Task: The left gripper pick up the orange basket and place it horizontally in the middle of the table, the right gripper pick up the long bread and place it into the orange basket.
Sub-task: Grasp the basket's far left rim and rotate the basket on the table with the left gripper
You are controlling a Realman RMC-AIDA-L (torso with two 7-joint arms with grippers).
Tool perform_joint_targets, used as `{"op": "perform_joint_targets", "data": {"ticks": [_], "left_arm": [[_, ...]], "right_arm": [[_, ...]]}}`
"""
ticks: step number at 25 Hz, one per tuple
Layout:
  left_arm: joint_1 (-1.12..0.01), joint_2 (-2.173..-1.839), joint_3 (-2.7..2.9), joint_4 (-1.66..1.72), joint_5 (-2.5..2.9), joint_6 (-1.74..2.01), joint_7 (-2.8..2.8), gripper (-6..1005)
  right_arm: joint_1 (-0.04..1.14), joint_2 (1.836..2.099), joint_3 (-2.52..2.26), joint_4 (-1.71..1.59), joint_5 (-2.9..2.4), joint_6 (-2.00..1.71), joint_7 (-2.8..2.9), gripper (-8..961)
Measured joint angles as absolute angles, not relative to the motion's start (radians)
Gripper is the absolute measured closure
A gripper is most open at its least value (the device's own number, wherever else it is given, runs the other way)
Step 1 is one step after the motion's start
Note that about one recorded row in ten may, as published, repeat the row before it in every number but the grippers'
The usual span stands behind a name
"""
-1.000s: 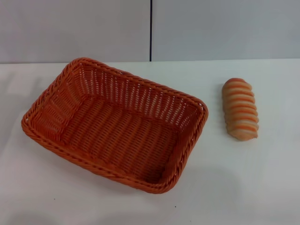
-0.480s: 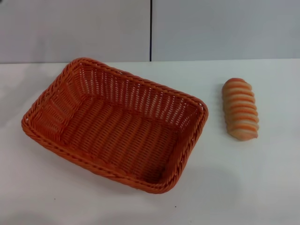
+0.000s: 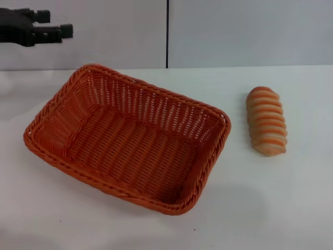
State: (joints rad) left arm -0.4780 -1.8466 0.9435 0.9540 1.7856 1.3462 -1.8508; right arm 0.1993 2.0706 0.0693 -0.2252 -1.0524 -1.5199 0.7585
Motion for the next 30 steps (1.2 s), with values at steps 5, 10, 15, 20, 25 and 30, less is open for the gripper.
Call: {"op": "perform_joint_targets", "data": {"ticks": [5, 10, 15, 20, 25, 30], "left_arm": [[-0.551, -1.929, 0.888, 1.037, 2.085, 1.343, -1.909, 153], [-0.603, -1.966, 0.887, 1.03, 2.236, 1.341, -1.919, 153], [-0.628, -1.994, 0.886, 1.028, 2.332, 1.325, -1.924, 152], [-0.652, -2.009, 0.892, 0.993, 2.408, 1.297, -1.935, 152], [-0.671, -2.018, 0.894, 0.954, 2.453, 1.27, -1.936, 160], [-0.69, -2.021, 0.898, 0.922, 2.47, 1.26, -1.936, 172]], "right_arm": [[0.195, 2.071, 0.069, -0.215, -1.052, -1.52, 0.759, 147], [0.193, 2.071, 0.072, -0.21, -1.052, -1.512, 0.759, 147], [0.195, 2.071, 0.071, -0.209, -1.052, -1.495, 0.759, 147], [0.2, 2.07, 0.07, -0.209, -1.052, -1.493, 0.759, 146], [0.203, 2.069, 0.069, -0.209, -1.052, -1.486, 0.759, 146], [0.205, 2.066, 0.069, -0.209, -1.052, -1.482, 0.759, 146]]}}
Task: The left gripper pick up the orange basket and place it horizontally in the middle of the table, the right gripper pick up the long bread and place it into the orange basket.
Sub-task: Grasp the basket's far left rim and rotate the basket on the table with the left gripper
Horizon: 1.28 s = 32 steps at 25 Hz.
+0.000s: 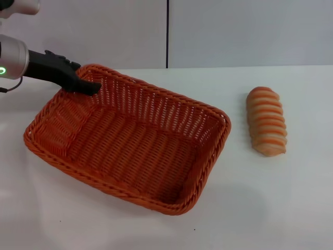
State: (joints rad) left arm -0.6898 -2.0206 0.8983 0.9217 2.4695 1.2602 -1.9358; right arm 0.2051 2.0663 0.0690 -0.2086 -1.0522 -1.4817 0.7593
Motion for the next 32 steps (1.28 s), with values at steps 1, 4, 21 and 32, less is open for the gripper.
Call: {"op": "perform_joint_targets", "data": {"ticks": [1, 4, 21, 32], "left_arm": [[-0.693, -2.021, 0.898, 0.917, 2.473, 1.259, -1.937, 175], [-0.698, -2.028, 0.899, 0.914, 2.493, 1.248, -1.955, 182], [-0.704, -2.042, 0.897, 0.946, 2.507, 1.257, -1.972, 655], [-0.69, -2.041, 0.806, 0.962, 2.45, 1.319, -1.972, 749]], "right_arm": [[0.205, 2.066, 0.069, -0.209, -1.052, -1.482, 0.759, 146], [0.206, 2.066, 0.069, -0.209, -1.052, -1.482, 0.759, 145], [0.207, 2.066, 0.077, -0.213, -1.045, -1.48, 0.79, 144], [0.206, 2.065, 0.078, -0.227, -1.045, -1.48, 0.853, 144]]}}
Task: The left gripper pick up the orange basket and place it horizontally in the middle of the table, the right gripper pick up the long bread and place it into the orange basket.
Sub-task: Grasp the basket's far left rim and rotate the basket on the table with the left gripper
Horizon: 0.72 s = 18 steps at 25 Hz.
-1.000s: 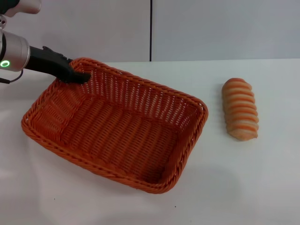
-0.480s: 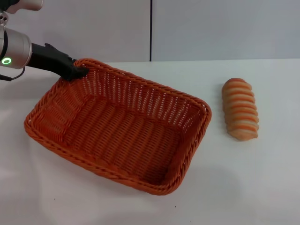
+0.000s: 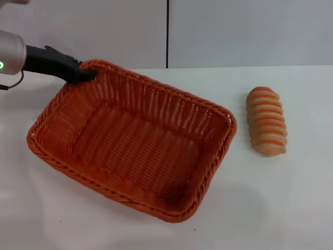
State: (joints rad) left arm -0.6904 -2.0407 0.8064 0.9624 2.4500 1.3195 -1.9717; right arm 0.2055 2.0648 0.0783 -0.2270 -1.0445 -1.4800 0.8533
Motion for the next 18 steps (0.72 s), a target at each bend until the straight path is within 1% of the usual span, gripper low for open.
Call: {"op": "perform_joint_targets", "data": {"ticks": [8, 18], "left_arm": [[-0.662, -2.034, 0.705, 0.966, 2.375, 1.389, -1.975, 778], [-0.658, -2.027, 0.643, 0.967, 2.332, 1.45, -2.042, 799]], "right_arm": [[0.208, 2.062, 0.078, -0.227, -1.045, -1.468, 0.854, 143], [0.218, 2.057, 0.078, -0.223, -1.045, -1.453, 0.854, 142]]}}
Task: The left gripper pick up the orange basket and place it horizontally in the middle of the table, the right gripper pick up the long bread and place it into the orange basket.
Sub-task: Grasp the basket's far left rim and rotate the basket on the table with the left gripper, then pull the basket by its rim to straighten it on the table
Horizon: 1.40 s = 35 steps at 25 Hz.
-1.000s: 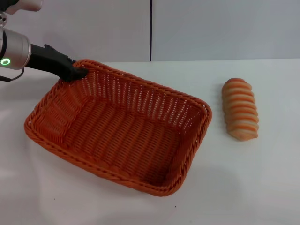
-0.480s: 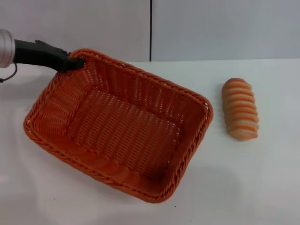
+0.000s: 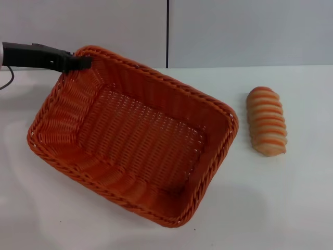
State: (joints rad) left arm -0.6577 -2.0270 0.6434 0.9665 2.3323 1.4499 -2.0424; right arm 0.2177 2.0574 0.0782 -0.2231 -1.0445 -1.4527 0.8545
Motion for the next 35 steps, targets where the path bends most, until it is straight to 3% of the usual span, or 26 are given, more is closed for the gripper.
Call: {"op": "perform_joint_targets", "data": {"ticks": [20, 35], "left_arm": [[-0.584, -2.024, 0.581, 1.039, 2.267, 1.472, -2.386, 776], [-0.492, -2.056, 0.583, 1.059, 2.264, 1.491, -2.425, 702]], "right_arm": [[0.241, 2.043, 0.073, -0.227, -1.046, -1.411, 0.854, 141], [0.277, 2.029, 0.064, -0.226, -1.059, -1.351, 0.847, 140]]}}
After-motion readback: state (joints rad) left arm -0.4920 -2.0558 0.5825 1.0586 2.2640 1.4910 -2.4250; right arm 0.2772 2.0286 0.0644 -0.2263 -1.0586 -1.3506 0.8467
